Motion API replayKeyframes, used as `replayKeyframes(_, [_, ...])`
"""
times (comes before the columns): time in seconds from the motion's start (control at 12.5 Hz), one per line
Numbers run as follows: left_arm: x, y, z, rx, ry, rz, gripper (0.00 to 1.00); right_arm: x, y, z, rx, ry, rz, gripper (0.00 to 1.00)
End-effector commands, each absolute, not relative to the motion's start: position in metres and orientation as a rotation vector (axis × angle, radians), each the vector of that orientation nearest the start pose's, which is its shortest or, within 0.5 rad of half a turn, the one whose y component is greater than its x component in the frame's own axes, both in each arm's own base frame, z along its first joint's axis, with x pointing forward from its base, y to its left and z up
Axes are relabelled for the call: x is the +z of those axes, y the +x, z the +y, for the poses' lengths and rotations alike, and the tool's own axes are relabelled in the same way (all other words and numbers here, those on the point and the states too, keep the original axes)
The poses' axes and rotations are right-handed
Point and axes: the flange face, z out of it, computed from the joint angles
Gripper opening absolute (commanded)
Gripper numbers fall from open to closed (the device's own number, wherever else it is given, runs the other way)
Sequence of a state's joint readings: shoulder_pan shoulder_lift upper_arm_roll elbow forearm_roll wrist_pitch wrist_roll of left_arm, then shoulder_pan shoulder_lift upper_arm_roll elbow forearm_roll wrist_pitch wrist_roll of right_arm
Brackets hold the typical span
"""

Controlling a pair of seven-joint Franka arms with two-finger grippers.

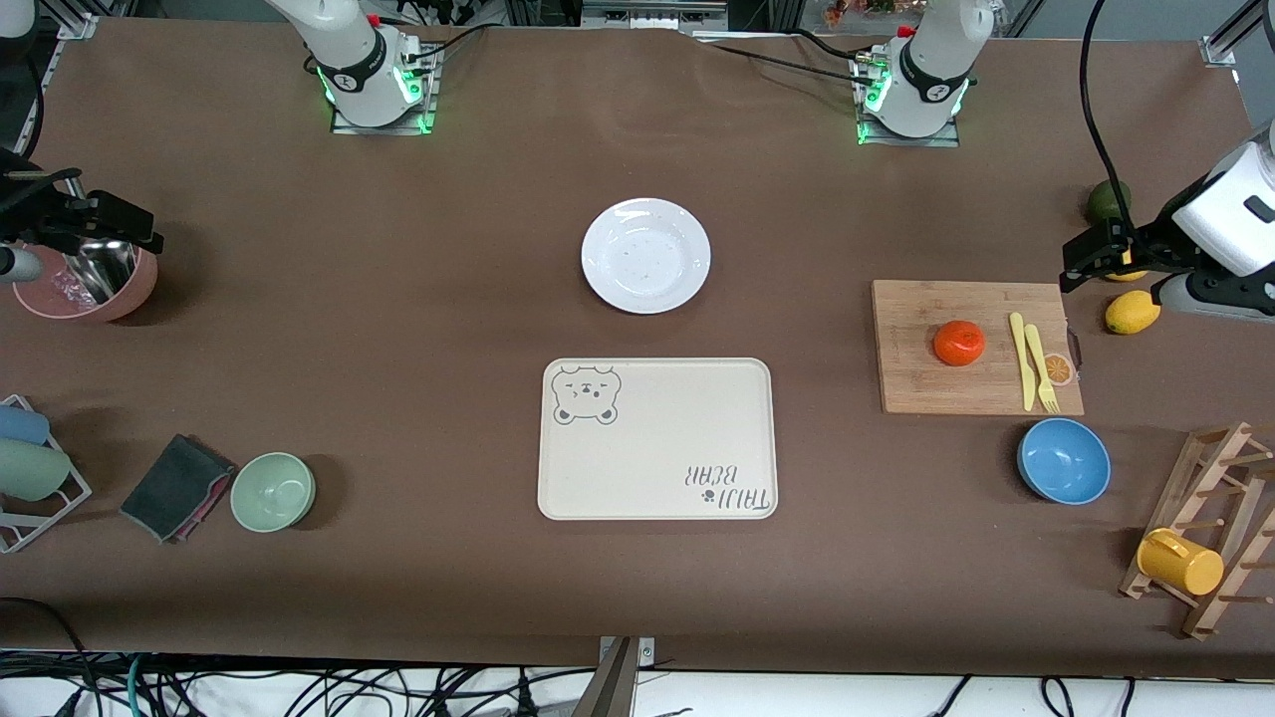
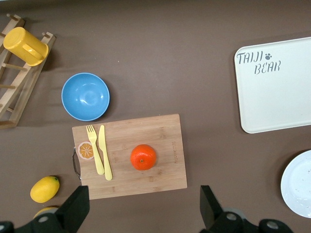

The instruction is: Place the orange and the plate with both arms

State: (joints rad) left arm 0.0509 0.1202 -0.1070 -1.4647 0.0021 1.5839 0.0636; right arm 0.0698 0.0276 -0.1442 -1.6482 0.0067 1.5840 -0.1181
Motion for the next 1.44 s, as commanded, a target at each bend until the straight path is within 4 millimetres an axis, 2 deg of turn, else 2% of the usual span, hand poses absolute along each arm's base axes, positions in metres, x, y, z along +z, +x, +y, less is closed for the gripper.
replayKeyframes(0.0, [0.6103, 0.5897, -0.0282, 0.008, -3.160, 0.200, 1.00, 0.5808, 0.5576, -0.0332, 0.125, -3.125, -0.054, 1.00])
replayKeyframes(1.36, [0.6095, 0.5896, -0.0282, 0.011, -3.160, 0.195, 1.00, 0.5796, 0.5525, -0.0326, 0.179, -3.114, -0.076, 1.00])
